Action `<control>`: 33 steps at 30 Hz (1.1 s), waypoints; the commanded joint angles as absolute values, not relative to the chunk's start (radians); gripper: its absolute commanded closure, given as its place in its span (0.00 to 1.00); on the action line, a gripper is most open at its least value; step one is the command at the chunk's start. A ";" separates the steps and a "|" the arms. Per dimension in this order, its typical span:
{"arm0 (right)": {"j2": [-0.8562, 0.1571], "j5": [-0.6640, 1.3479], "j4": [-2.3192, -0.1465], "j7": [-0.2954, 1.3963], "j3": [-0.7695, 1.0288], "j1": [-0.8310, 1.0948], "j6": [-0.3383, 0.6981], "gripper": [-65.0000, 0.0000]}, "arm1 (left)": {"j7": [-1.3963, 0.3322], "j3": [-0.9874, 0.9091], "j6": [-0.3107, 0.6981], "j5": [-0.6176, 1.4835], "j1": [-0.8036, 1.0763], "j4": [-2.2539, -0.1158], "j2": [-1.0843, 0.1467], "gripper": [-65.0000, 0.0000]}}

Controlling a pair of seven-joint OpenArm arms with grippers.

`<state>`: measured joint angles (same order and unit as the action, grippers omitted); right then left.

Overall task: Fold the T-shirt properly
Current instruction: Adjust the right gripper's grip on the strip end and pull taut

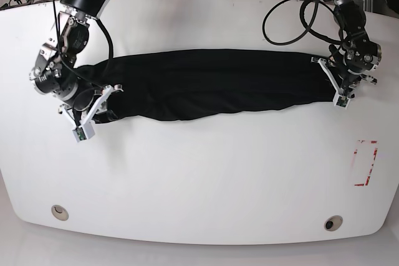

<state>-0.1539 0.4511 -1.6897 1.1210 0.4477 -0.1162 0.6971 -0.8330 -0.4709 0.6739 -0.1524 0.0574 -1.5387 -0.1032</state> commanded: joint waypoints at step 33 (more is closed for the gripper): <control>-0.404 0.280 -0.905 0.466 0.406 -0.209 0.698 0.77 | -0.920 -0.464 0.698 -0.183 0.084 -1.508 -0.094 0.81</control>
<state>-0.3687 0.3439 -0.9066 0.4259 0.3992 -0.2054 0.7452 -0.8162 -0.4683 0.6804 -0.1211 0.0601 -1.5349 -0.1001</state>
